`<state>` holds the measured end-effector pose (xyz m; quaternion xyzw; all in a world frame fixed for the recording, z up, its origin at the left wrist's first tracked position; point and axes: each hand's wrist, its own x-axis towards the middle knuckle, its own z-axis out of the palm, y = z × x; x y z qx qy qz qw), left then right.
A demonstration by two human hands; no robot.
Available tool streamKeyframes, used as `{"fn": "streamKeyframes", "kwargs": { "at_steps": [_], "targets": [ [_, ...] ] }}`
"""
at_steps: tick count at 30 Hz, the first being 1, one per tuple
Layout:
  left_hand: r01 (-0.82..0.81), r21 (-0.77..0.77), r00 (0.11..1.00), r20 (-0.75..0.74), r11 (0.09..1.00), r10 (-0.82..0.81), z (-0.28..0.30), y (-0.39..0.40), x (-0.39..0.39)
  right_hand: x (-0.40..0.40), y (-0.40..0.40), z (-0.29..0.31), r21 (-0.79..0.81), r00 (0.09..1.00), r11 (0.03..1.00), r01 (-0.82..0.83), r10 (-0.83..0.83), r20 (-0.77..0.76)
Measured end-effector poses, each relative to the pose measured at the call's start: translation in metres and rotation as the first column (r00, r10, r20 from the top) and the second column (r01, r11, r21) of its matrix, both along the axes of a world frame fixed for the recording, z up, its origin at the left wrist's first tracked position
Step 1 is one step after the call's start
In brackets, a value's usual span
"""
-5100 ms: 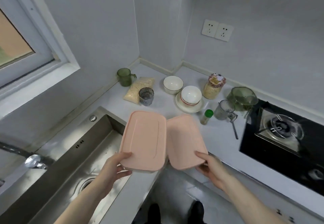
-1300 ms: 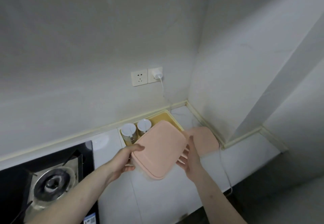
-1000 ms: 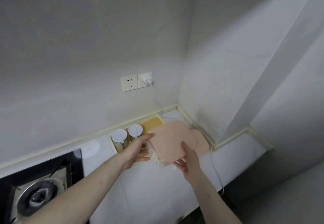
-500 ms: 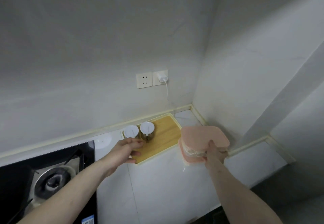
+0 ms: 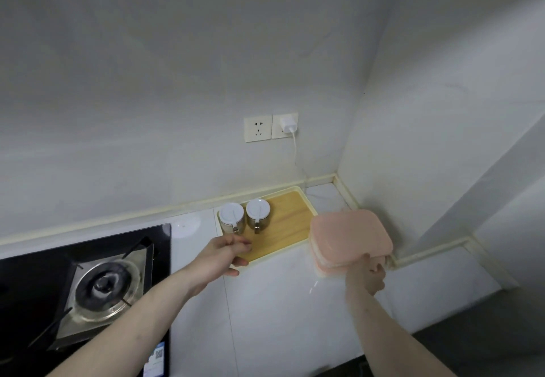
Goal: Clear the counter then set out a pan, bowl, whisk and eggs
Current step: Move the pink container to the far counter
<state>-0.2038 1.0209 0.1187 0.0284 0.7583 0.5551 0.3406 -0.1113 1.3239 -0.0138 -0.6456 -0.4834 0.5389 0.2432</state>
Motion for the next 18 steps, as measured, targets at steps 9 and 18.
{"fn": "streamKeyframes", "kwargs": {
  "at_steps": [9, 18],
  "targets": [
    [0.032, -0.545, 0.916, -0.32, 0.838, -0.243, -0.05, -0.107, 0.065, 0.013, -0.162, -0.019, -0.099, 0.625, 0.634, -0.767, 0.773, 0.108],
    [-0.331, -0.523, 0.889, -0.452, 0.785, 0.074, -0.027, -0.256, 0.177, 0.018, -0.337, 0.059, 0.212, -0.313, -0.363, -0.907, 0.92, 0.234]
  ]
}}
